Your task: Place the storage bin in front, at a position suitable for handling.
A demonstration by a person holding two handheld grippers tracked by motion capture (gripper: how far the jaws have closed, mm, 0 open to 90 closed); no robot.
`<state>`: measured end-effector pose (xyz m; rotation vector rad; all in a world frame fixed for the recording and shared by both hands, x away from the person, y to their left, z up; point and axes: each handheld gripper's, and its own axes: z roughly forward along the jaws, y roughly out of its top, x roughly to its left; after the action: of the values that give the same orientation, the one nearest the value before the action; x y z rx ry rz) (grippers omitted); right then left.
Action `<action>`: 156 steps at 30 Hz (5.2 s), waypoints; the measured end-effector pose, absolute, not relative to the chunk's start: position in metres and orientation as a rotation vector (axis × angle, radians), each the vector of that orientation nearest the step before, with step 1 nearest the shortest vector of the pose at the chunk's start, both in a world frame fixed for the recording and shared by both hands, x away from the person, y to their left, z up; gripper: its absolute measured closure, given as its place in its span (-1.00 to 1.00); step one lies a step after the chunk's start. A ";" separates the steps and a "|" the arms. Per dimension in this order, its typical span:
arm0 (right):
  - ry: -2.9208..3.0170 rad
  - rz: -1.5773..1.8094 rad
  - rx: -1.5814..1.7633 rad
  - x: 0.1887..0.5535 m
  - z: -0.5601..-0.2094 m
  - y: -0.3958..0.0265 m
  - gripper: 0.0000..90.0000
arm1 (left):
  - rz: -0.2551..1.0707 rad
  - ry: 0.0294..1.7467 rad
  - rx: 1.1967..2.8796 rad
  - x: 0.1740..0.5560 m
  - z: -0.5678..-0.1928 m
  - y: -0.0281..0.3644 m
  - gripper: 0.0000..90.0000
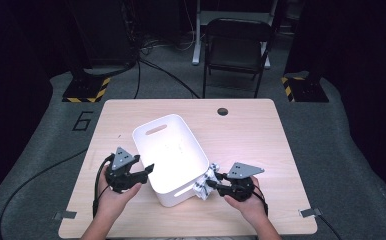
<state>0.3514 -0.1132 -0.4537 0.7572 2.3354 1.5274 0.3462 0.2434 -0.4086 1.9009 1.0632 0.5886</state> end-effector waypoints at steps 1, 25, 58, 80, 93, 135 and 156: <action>2.301 1.569 0.760 0.350 -0.447 -0.115 0.48 | 0.588 1.063 1.902 0.346 -0.409 0.243 -0.15; 2.528 1.378 0.886 0.364 -0.499 -0.108 0.39 | 0.590 1.063 1.884 0.346 -0.410 0.243 -0.14; 2.211 1.657 0.870 0.341 -0.444 -0.116 0.44 | 0.602 1.067 1.867 0.344 -0.411 0.241 -0.08; 2.383 1.475 0.929 0.351 -0.485 -0.104 0.08 | 0.605 1.070 1.858 0.344 -0.412 0.240 -0.07; 2.485 1.271 0.955 0.358 -0.509 -0.094 -0.20 | 0.600 1.066 1.854 0.344 -0.412 0.241 -0.08; 2.271 1.661 1.001 0.352 -0.458 -0.129 0.58 | 0.533 0.884 1.937 0.332 -0.391 0.236 0.13; 2.241 1.572 1.041 0.342 -0.456 -0.114 0.55 | 0.268 0.713 2.067 0.323 -0.382 0.219 0.24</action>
<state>0.3420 -0.1140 -0.4559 1.0406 2.2410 1.5722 0.3229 0.2186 -0.3824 2.0668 0.7135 0.2679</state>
